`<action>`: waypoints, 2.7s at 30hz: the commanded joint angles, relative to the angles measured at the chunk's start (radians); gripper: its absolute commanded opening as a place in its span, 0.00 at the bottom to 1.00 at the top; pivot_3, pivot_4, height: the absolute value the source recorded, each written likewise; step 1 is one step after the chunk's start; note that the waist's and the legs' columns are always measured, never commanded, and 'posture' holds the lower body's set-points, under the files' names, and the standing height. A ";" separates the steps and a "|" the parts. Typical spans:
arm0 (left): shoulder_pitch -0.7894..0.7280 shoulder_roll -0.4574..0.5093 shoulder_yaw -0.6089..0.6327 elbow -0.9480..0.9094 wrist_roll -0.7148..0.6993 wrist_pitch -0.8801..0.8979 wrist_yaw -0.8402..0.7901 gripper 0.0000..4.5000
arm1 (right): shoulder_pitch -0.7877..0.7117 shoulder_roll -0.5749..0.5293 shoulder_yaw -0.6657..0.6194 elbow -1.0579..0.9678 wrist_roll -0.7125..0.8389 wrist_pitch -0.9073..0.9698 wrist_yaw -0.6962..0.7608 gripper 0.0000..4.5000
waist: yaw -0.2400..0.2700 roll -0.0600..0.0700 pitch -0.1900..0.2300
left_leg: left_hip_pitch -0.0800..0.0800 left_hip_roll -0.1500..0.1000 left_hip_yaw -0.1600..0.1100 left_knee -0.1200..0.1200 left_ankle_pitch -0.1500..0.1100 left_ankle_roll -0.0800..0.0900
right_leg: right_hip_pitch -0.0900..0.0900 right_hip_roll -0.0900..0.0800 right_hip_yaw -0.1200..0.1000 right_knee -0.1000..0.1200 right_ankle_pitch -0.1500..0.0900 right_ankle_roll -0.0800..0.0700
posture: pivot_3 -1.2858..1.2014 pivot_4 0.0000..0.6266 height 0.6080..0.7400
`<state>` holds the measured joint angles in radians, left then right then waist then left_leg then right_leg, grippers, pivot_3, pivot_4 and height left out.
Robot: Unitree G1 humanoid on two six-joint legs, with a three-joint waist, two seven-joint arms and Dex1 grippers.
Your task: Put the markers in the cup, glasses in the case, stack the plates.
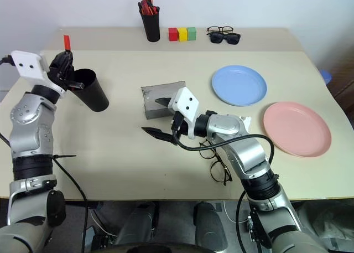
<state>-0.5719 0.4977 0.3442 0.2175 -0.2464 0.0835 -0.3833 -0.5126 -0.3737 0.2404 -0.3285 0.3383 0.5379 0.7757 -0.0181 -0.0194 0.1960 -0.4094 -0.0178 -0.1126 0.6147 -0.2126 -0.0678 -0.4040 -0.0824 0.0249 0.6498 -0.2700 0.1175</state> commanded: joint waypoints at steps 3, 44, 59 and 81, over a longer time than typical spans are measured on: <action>-0.006 -0.001 0.001 -0.005 -0.008 -0.034 0.008 0.39 | -0.005 -0.010 -0.013 -0.040 0.010 -0.015 0.008 1.00 | -0.002 0.000 0.000 | 0.000 0.000 0.000 0.000 0.000 0.000 | 0.000 0.000 0.000 0.000 0.000 0.000 | 0.52 0.24 1.00; -0.072 0.213 -0.632 -0.091 0.082 0.046 -0.949 0.12 | 0.303 -0.341 -0.333 -0.223 0.090 0.144 -0.048 1.00 | 0.001 0.000 0.000 | -0.001 0.000 0.001 0.000 0.000 0.001 | 0.000 0.000 0.000 -0.001 0.000 0.000 | 0.52 0.24 1.00; 0.021 0.210 -0.493 -0.225 0.021 0.110 -0.798 0.86 | 0.534 -0.446 -0.487 -0.301 0.292 0.469 -0.064 1.00 | -0.002 0.000 0.000 | 0.000 0.001 0.001 0.001 -0.001 0.001 | 0.001 0.000 0.000 -0.001 0.000 0.000 | 0.52 0.24 1.00; 0.373 0.257 -0.245 -0.518 -0.105 0.359 -0.587 0.87 | 0.353 -0.457 -0.381 -0.317 0.350 0.646 -0.160 0.01 | 0.000 0.001 0.000 | 0.000 0.001 0.001 0.000 -0.001 0.002 | 0.001 0.000 0.000 -0.002 -0.001 0.000 | 0.52 0.24 1.00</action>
<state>-0.2031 0.7398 0.0532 -0.2652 -0.3321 0.4327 -0.9878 -0.1323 -0.8121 -0.1384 -0.5966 0.6898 1.2129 0.6036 -0.0184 -0.0185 0.1960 -0.4092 -0.0170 -0.1114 0.6149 -0.2135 -0.0663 -0.4026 -0.0825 0.0253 0.6479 -0.2706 0.1171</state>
